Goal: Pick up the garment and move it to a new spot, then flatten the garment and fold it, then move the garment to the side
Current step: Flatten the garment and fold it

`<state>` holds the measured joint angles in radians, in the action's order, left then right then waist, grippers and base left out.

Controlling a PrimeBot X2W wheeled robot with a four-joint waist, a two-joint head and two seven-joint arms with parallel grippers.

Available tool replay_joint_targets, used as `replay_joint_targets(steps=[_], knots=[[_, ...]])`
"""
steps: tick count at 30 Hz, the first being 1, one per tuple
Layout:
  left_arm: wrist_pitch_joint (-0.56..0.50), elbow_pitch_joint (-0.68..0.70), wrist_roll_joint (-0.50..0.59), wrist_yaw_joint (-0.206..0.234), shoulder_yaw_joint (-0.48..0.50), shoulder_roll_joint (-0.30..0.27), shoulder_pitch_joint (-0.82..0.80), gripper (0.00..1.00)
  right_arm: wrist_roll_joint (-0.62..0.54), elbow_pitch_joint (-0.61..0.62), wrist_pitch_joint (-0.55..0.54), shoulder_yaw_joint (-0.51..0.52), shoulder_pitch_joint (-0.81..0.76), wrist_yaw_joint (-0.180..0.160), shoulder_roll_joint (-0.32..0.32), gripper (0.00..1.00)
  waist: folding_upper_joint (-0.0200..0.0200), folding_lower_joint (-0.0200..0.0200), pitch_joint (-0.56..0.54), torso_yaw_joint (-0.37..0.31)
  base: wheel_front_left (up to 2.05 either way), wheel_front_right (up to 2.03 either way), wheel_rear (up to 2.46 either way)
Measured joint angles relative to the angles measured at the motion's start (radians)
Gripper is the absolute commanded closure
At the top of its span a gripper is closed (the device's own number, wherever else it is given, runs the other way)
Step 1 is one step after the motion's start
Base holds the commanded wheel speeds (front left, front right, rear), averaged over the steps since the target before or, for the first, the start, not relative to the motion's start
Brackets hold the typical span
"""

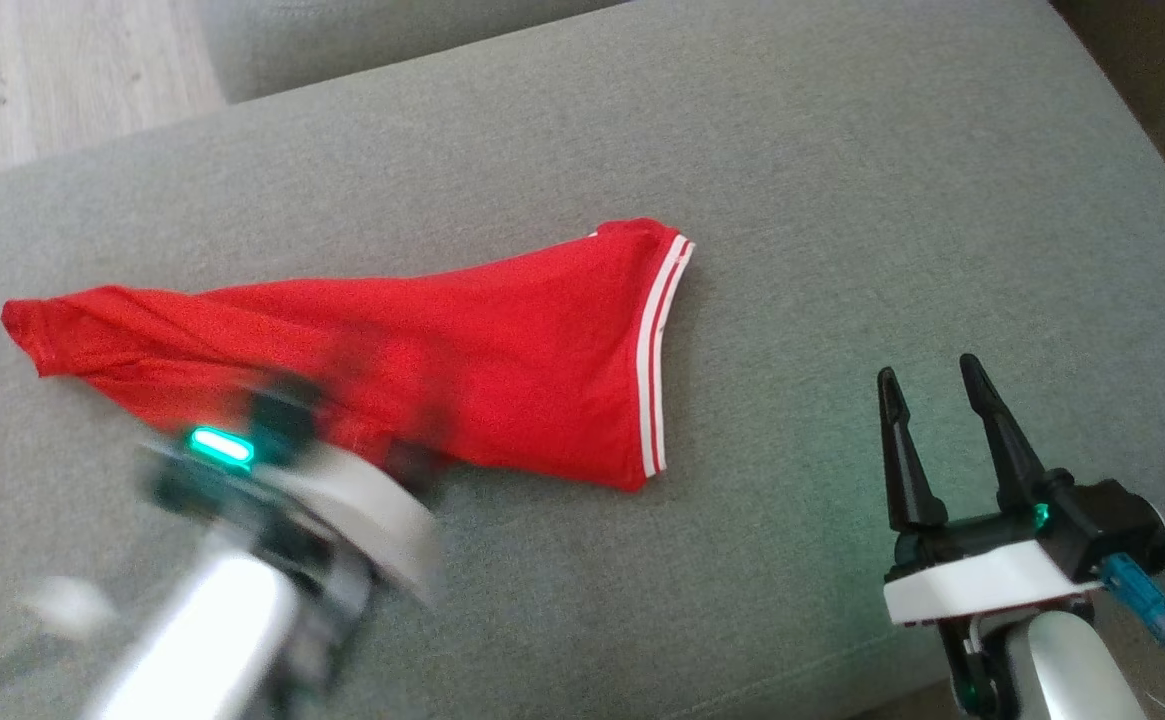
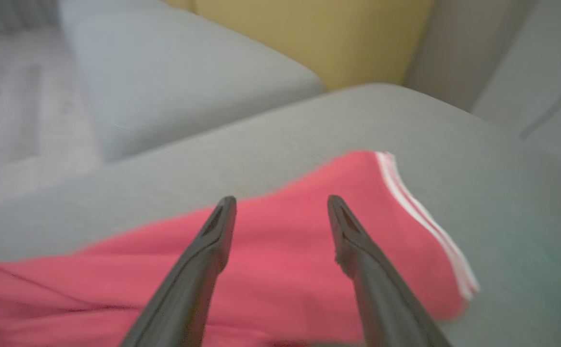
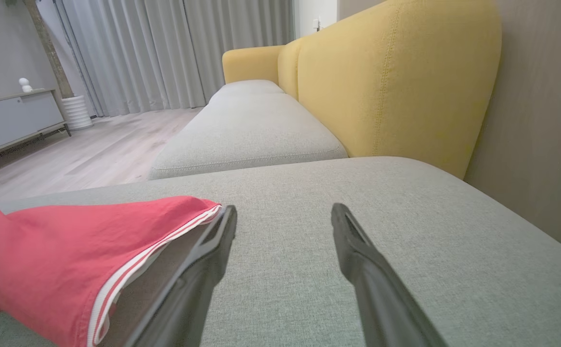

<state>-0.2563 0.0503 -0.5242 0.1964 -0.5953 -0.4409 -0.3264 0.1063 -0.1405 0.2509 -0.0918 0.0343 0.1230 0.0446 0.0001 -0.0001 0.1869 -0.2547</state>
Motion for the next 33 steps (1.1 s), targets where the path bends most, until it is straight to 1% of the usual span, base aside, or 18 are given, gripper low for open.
replay_joint_targets(steps=[2, 4, 8, 13, 17, 23, 24, 25, 26, 27, 28, 33], knots=[[-0.018, 0.012, 0.03, -0.014, -0.093, 0.049, 0.031, 0.0, -0.002, 0.002, 0.0, 0.0, 0.0, 0.0, 0.0, 0.0, 0.0, 0.0001, 0.007, 0.005, 0.0, 0.0, 0.0], [-0.026, -0.013, 0.053, -0.024, -0.167, 0.092, 0.043, 0.0, -0.002, 0.003, 0.0, -0.002, 0.002, 0.0, 0.0, 0.0, 0.0, 0.0001, 0.015, 0.007, 0.0, 0.0, 0.0], [-0.024, -0.122, 0.098, -0.049, -0.255, 0.173, 0.027, 0.0, -0.002, 0.005, 0.0, -0.01, 0.007, 0.0, 0.0, 0.0, 0.0, 0.0001, 0.033, 0.003, 0.0, 0.0, 0.0], [0.014, -0.282, 0.143, -0.073, -0.3, 0.233, -0.043, 0.0, -0.002, 0.012, 0.0, -0.026, 0.03, 0.0, 0.0, 0.0, 0.0, 0.0002, 0.05, -0.019, 0.0, 0.0, 0.0], [0.055, -0.379, 0.176, -0.074, -0.311, 0.257, -0.1, 0.0, -0.001, 0.012, 0.0, -0.03, 0.033, 0.0, 0.0, 0.0, 0.0, 0.0002, 0.06, -0.04, 0.0, 0.0, 0.0], [0.06, -0.481, 0.177, -0.089, -0.325, 0.285, -0.125, 0.0, 0.003, 0.01, 0.0, -0.03, 0.033, 0.0, 0.0, 0.0, 0.0, 0.0001, 0.067, -0.059, 0.0, 0.0, 0.0], [0.066, -0.495, 0.177, -0.091, -0.326, 0.288, -0.131, 0.15, 0.007, 0.01, 0.0, -0.03, 0.033, 0.0, 0.0, 0.0, 0.0, 0.0001, 0.067, -0.061, 0.0, 0.0, 0.0], [0.066, -0.507, 0.179, -0.092, -0.329, 0.291, -0.139, 0.58, 0.008, 0.009, 0.0, -0.03, 0.033, 0.0, 0.0, 0.0, 0.0, 0.0001, 0.067, -0.062, 0.0, 0.0, 0.0], [0.073, -0.52, 0.182, -0.093, -0.331, 0.292, -0.149, 0.69, 0.008, 0.009, 0.0, -0.029, 0.033, 0.0, 0.0, 0.0, 0.0, 0.0001, 0.067, -0.062, 0.0, 0.0, 0.0], [0.078, -0.534, 0.182, -0.093, -0.333, 0.294, -0.158, 0.95, 0.008, 0.009, 0.0, -0.029, 0.033, 0.0, 0.0, 0.0, 0.0, 0.0001, 0.067, -0.062, 0.0, 0.0, 0.0], [0.083, -0.545, 0.182, -0.096, -0.334, 0.294, -0.166, 1.0, 0.008, 0.009, 0.0, -0.029, 0.033, 0.0, 0.0, 0.0, 0.0, 0.0002, 0.067, -0.061, 0.0, 0.0, 0.0], [0.096, -0.575, 0.176, -0.114, -0.335, 0.306, -0.181, 1.0, 0.01, 0.009, 0.0, -0.027, 0.034, 0.0, 0.0, 0.0, 0.0, 0.0002, 0.062, -0.055, 0.0, 0.0, 0.0]])
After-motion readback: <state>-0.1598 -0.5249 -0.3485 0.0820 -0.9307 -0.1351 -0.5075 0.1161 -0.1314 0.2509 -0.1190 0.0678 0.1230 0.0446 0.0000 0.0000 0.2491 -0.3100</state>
